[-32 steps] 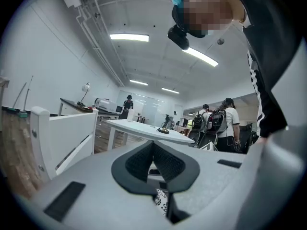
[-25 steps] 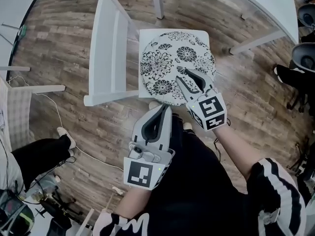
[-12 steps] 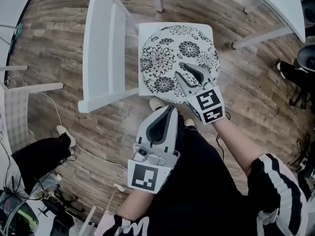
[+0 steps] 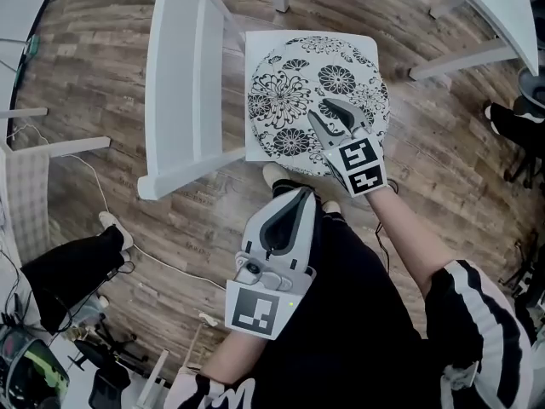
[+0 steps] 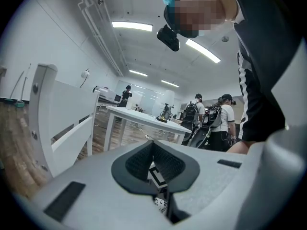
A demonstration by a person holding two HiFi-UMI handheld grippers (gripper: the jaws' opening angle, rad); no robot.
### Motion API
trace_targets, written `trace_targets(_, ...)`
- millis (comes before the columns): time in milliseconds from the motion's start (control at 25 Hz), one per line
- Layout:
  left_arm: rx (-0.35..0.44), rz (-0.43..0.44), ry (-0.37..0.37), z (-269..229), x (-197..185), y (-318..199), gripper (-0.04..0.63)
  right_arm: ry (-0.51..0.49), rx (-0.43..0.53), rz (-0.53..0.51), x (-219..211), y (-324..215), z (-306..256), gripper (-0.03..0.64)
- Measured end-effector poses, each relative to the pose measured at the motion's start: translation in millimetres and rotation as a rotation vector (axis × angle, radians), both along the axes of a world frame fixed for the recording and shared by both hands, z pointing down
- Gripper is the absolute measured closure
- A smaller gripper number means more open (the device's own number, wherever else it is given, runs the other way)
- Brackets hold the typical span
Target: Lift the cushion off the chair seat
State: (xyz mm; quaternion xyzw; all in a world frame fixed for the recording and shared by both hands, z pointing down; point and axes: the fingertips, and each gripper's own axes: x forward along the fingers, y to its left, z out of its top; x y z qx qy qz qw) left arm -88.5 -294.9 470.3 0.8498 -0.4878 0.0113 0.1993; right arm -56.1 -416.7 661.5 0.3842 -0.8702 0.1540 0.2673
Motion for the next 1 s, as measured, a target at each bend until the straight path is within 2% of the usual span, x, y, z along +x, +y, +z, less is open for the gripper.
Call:
trace_targets(400,-0.034,0.030,0.010,12,2,5,0.589,0.048,-0.037,-0.011,0,-14,34,0.491)
trace_targets(1000,-0.062,0.008,0.007,25,-15,6,0.590,0.169,-0.138,0.007,15,-23,99,0.491)
